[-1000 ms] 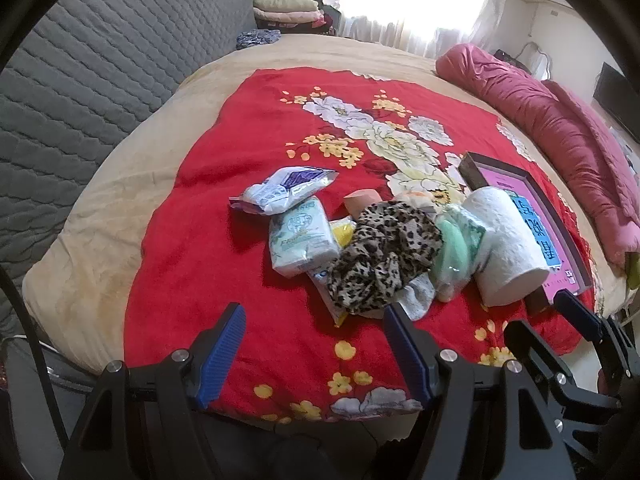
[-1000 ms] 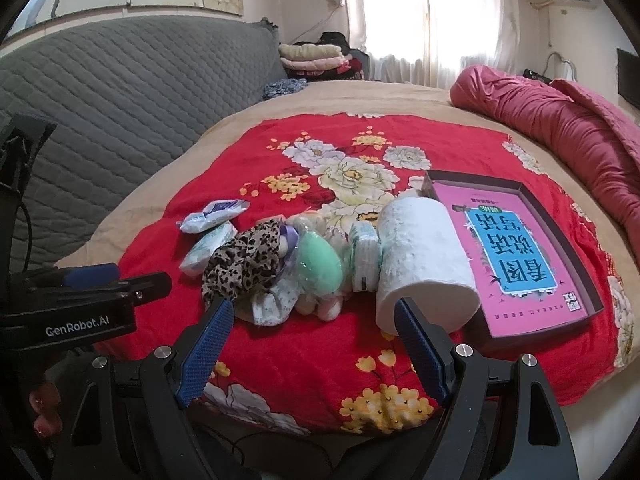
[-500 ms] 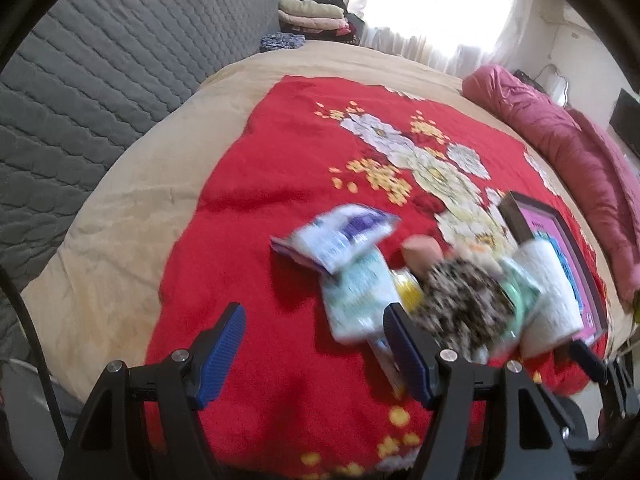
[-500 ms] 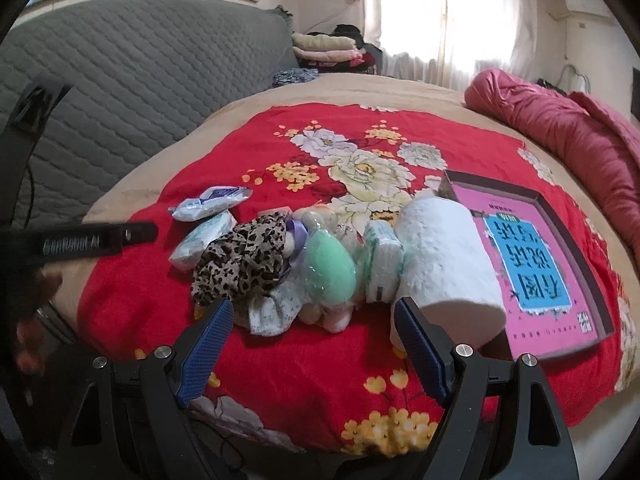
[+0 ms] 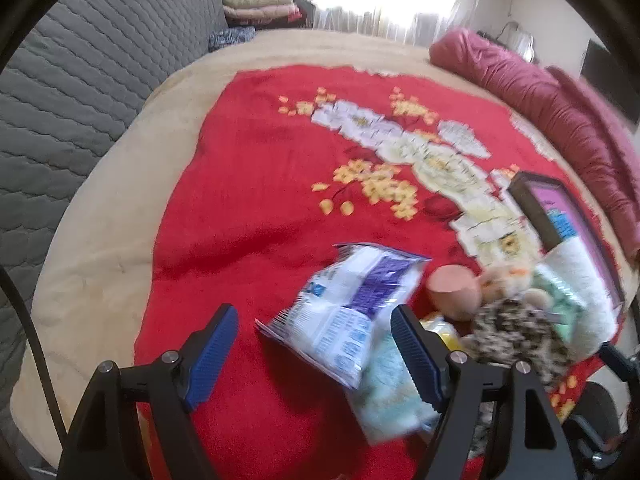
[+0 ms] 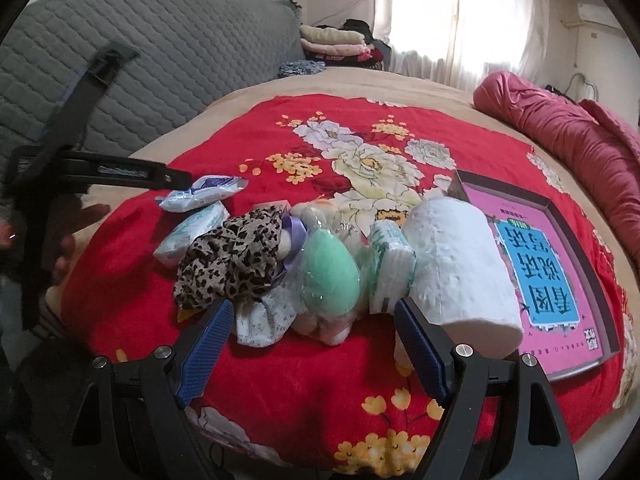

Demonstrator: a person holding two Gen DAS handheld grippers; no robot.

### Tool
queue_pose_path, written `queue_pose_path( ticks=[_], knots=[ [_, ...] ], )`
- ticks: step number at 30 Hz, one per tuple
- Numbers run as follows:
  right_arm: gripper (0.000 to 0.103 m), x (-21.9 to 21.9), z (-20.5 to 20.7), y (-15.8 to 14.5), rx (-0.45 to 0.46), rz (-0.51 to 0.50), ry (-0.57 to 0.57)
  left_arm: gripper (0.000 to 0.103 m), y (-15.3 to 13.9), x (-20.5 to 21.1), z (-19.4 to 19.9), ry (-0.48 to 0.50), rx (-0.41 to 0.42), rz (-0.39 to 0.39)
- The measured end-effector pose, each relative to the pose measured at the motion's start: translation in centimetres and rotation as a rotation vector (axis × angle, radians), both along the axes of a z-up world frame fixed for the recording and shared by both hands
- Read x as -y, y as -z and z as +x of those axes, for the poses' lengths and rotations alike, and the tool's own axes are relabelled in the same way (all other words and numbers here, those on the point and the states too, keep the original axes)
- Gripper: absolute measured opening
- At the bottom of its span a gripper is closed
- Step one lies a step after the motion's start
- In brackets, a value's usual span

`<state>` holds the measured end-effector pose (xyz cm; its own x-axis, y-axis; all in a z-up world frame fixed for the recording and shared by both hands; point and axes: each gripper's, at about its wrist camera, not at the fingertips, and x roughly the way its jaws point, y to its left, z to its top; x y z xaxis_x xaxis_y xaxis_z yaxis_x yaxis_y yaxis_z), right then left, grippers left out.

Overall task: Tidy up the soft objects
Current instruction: 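Grasp the white-and-purple wipes packet with the left gripper while the right gripper grasps the green sponge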

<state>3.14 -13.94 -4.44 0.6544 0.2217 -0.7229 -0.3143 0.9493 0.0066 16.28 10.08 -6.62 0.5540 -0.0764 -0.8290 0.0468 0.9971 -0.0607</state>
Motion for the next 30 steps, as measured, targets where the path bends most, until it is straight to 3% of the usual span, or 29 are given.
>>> queue_pose_path(
  ticks=[7,13,15,19,22,25,27,30],
  knots=[
    [0.083,0.0,0.9,0.3,0.010,-0.002,-0.012,0.079,3.1,0.6,1.7,0.026,-0.056,-0.022],
    [0.083,-0.4,2.1,0.5,0.040,-0.032,-0.021,0.078,4.3,0.1,2.2,0.030,-0.064,-0.097],
    [0.075,-0.7,2.5,0.7,0.053,-0.057,-0.021,0.078,4.5,0.0,2.4,0.031,-0.070,-0.118],
    [0.050,-1.2,3.5,1.8,0.037,-0.094,-0.026,0.076,4.6,-0.1,2.7,0.038,-0.066,-0.132],
    [0.041,-1.8,4.2,2.8,0.015,-0.141,-0.039,0.071,4.6,-0.1,2.8,0.044,-0.064,-0.144],
    [0.039,-2.0,4.5,3.3,0.030,-0.177,-0.032,0.056,4.5,-0.5,2.9,0.037,-0.058,-0.174],
    [0.039,-1.9,4.7,3.3,0.035,-0.174,-0.029,0.040,4.5,-0.9,3.0,0.027,-0.057,-0.192],
    [0.039,-1.7,4.6,3.2,0.047,-0.170,-0.029,0.027,4.5,-1.6,3.1,0.022,-0.060,-0.253]
  ],
)
